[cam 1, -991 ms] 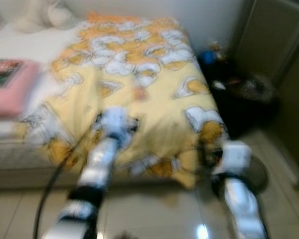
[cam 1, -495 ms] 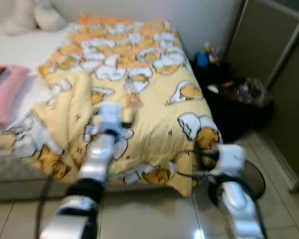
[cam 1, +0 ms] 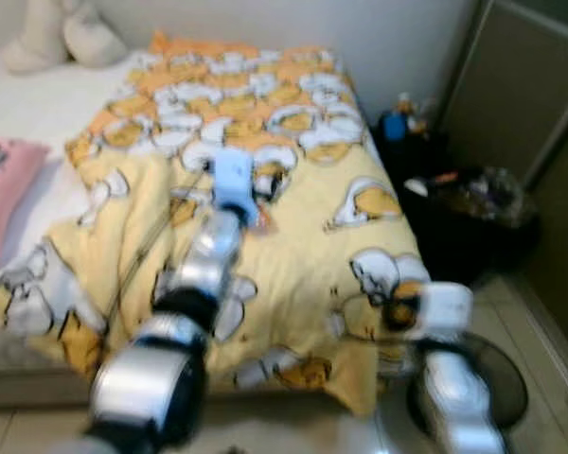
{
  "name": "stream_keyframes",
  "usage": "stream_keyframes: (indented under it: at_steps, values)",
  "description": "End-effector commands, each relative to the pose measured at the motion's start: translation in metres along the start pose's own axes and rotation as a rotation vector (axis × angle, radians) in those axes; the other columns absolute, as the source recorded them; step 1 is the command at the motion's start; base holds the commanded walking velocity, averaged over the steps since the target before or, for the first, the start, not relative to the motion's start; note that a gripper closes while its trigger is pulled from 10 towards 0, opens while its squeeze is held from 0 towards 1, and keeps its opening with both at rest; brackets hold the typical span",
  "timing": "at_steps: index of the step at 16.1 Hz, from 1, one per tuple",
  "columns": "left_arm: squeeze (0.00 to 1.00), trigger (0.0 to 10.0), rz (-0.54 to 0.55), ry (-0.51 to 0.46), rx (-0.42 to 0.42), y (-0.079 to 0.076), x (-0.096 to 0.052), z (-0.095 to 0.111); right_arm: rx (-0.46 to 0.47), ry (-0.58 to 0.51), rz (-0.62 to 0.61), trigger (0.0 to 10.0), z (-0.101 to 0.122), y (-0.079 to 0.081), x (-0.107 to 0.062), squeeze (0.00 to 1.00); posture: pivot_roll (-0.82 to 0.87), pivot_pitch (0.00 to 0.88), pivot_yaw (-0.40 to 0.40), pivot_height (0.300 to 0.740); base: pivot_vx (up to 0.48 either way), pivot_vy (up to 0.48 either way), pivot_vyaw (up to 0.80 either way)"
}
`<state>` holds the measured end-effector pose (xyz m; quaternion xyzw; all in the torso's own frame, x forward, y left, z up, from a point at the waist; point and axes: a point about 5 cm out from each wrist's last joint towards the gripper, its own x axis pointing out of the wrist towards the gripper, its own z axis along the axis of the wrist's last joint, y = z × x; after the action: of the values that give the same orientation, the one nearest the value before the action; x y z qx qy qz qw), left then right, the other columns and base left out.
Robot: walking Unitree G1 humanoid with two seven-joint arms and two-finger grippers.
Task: Clean up the room
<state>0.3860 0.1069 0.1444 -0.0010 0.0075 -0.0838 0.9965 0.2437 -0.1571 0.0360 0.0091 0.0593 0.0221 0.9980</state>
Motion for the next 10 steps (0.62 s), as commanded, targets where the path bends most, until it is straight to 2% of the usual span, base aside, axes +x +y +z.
stream_keyframes:
  at_steps: [1,2,4,5,6,7,9,10]
  values:
    - [0.0,10.0,-0.083,0.028,-0.011,-0.022,0.004,0.001,-0.017,0.008,-0.021,10.0,-0.002,-0.01,-0.002,0.0,-0.05,0.0,0.052,0.74,0.48,0.0,0.0]
    - [0.0,10.0,-0.104,0.036,-0.012,-0.031,0.008,0.005,-0.016,0.007,-0.023,10.0,-0.002,-0.01,-0.004,0.0,-0.07,0.0,0.058,0.74,0.48,0.0,0.0]
    - [0.0,10.0,-0.057,0.077,-0.047,-0.033,0.011,0.005,-0.018,0.003,-0.027,10.0,-0.002,-0.011,-0.006,0.0,-0.08,0.0,0.061,0.74,0.48,0.0,0.0]
    - [0.0,10.0,0.049,0.108,-0.054,-0.022,0.012,0.002,-0.012,-0.011,-0.012,10.0,-0.002,-0.01,-0.013,0.0,-0.11,0.0,0.062,0.74,0.48,0.0,0.0]
    - [0.0,10.0,0.086,0.112,-0.048,-0.017,0.012,0.002,-0.005,-0.016,-0.003,10.0,-0.002,-0.01,-0.015,0.0,-0.11,0.0,0.062,0.74,0.48,0.0,0.0]
    - [0.0,10.0,0.202,0.148,-0.013,-0.003,0.009,-0.005,0.018,0.017,0.002,10.0,-0.01,-0.014,-0.029,0.0,-0.14,0.0,0.059,0.74,0.48,0.0,0.0]
    - [0.0,10.0,0.209,0.216,-0.026,0.0,0.006,-0.015,-0.007,0.035,-0.003,10.0,-0.014,-0.017,-0.038,0.0,-0.17,0.0,0.077,0.74,0.0,0.0,0.0]
    - [0.0,10.0,0.22,0.259,-0.078,0.002,0.003,-0.023,-0.005,0.035,-0.017,10.0,-0.014,-0.018,-0.042,0.0,-0.18,0.0,0.084,0.74,0.0,0.0,0.0]
